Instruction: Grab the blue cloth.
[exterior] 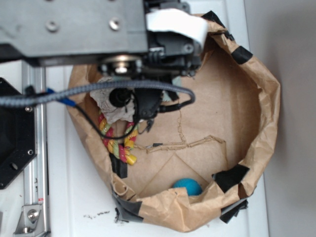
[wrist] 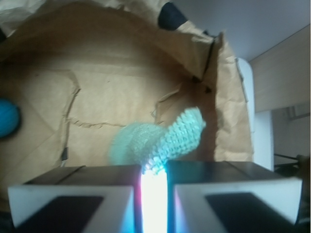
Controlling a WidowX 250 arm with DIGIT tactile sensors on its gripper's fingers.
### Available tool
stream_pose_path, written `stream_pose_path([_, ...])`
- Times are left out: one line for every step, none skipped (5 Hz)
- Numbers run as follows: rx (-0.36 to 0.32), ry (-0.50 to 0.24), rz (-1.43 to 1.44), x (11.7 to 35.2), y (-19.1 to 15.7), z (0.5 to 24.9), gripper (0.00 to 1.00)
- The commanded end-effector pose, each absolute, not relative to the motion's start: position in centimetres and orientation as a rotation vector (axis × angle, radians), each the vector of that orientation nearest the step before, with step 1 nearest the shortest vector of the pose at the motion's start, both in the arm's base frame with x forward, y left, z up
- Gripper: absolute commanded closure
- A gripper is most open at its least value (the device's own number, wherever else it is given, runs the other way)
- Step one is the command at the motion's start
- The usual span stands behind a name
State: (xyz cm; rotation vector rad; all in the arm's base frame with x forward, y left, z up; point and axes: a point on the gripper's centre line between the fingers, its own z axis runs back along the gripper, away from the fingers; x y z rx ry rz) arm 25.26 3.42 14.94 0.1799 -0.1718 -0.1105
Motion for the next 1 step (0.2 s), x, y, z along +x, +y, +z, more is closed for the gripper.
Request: stream_pose_path([0.267,-0.211,-0.143,25.25,-0.91,15.99,1.00])
